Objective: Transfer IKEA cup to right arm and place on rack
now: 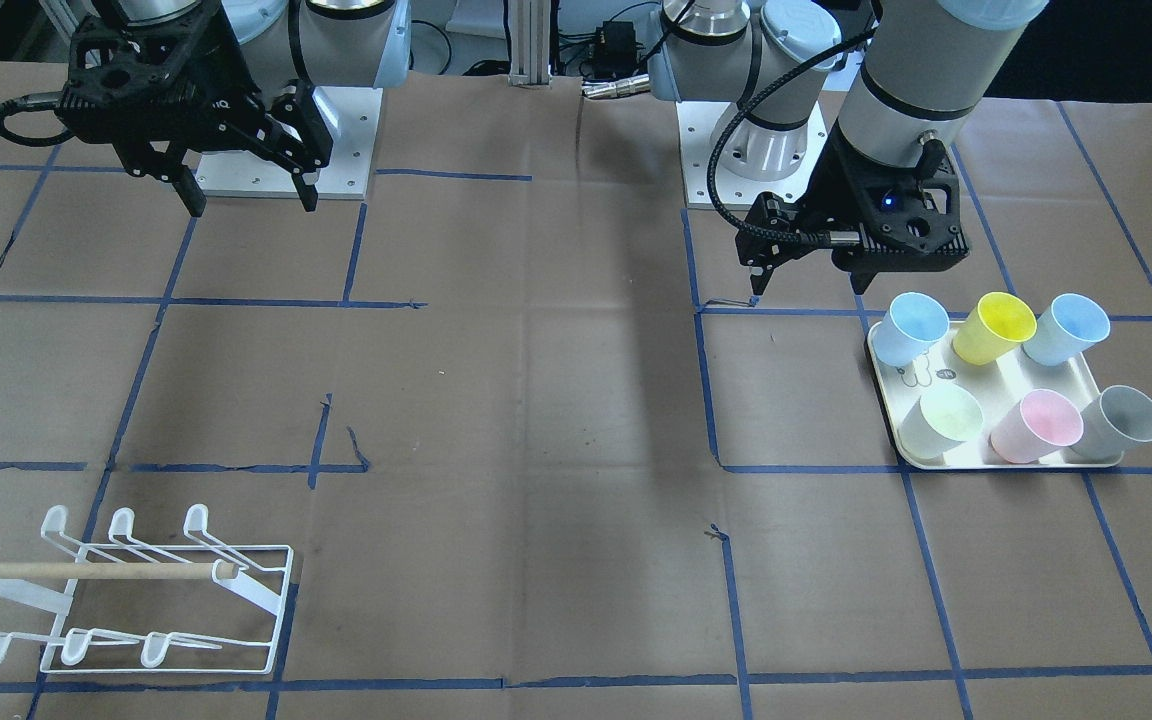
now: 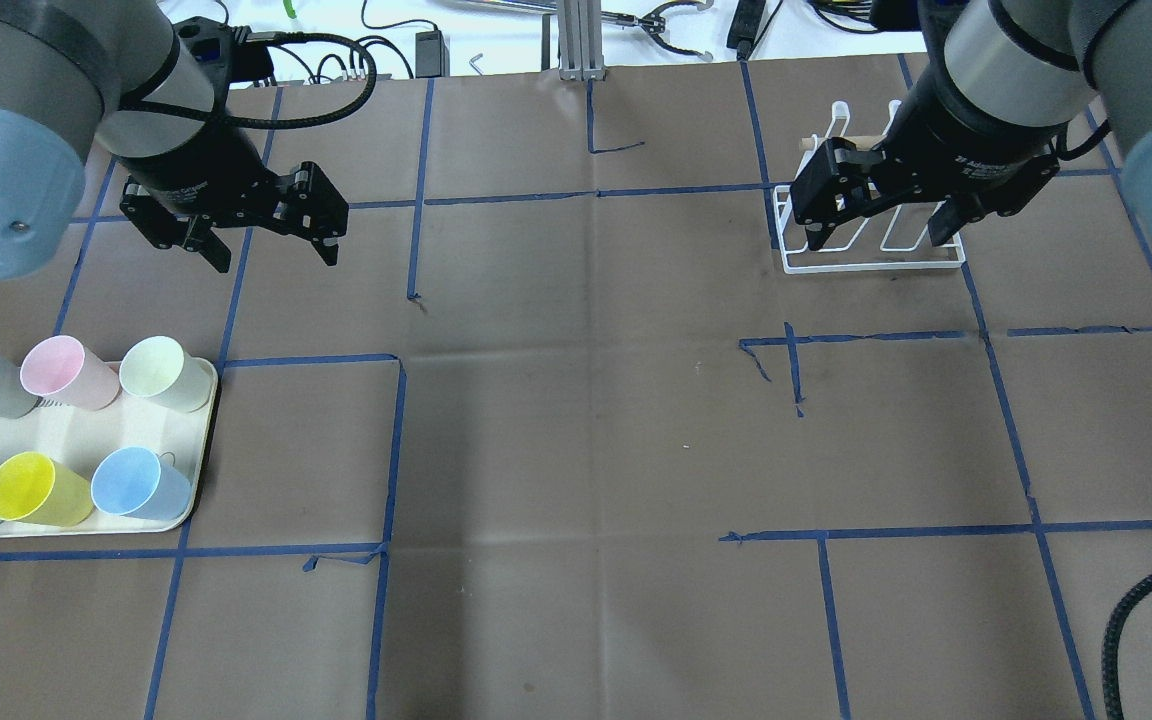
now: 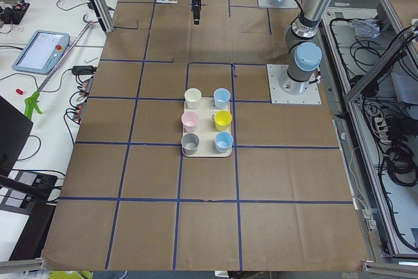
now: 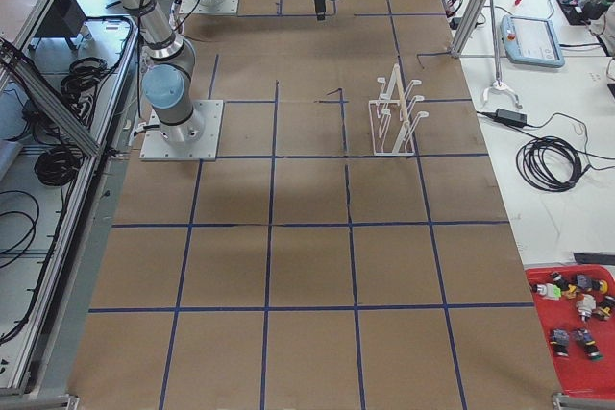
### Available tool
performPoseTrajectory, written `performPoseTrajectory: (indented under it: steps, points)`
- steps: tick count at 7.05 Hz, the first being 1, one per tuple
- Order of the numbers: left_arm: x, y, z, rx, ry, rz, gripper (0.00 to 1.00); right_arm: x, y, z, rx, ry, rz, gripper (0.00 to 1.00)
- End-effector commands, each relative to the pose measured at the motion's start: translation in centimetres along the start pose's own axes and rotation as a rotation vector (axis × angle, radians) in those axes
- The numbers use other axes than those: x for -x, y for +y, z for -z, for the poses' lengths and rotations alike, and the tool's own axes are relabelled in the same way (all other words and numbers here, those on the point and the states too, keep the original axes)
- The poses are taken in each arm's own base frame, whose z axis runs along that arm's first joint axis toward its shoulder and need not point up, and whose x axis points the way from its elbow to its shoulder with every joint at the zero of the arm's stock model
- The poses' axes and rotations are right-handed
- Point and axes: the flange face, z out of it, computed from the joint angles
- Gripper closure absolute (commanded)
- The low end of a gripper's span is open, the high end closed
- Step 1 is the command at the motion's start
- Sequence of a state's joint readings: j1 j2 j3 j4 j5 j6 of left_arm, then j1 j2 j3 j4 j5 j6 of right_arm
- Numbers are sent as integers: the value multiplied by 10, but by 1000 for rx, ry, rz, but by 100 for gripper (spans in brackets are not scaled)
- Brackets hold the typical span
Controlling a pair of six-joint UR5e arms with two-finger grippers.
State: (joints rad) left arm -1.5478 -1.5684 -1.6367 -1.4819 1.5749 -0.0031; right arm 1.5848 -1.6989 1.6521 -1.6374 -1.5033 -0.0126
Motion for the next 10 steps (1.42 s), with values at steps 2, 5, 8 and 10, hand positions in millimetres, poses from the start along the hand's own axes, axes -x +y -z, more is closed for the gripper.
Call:
performPoseTrajectory:
  steps: [2,5,8,10]
  points:
    - [0,0,1,-2,1,-2,0,0,0,1,-5,0,0,0]
    - [0,2,-3,5,2,3,0,0,1,-1,3,0,-2,0]
    - [0,5,-2,4,2,0,0,0,1,-1,3,0,-2,0]
    - [22,3,-1,-1,1,-30,0,1,0,1,-4,0,0,0]
